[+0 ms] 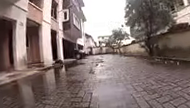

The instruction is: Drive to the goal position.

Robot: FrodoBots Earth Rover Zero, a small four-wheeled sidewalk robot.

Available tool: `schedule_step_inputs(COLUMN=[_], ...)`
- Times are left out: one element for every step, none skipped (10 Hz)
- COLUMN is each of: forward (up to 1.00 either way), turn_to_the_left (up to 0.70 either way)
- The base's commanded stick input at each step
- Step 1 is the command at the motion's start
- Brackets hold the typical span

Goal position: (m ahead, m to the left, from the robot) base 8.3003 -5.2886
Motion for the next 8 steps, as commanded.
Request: schedule_step_inputs(forward=[0.50,0.50,0.50,0.50,0.50,0.50,0.50,0.50], turn_to_the_left=[0.00,0.00,0.00,0.00,0.00,0.00,0.00,0.00])
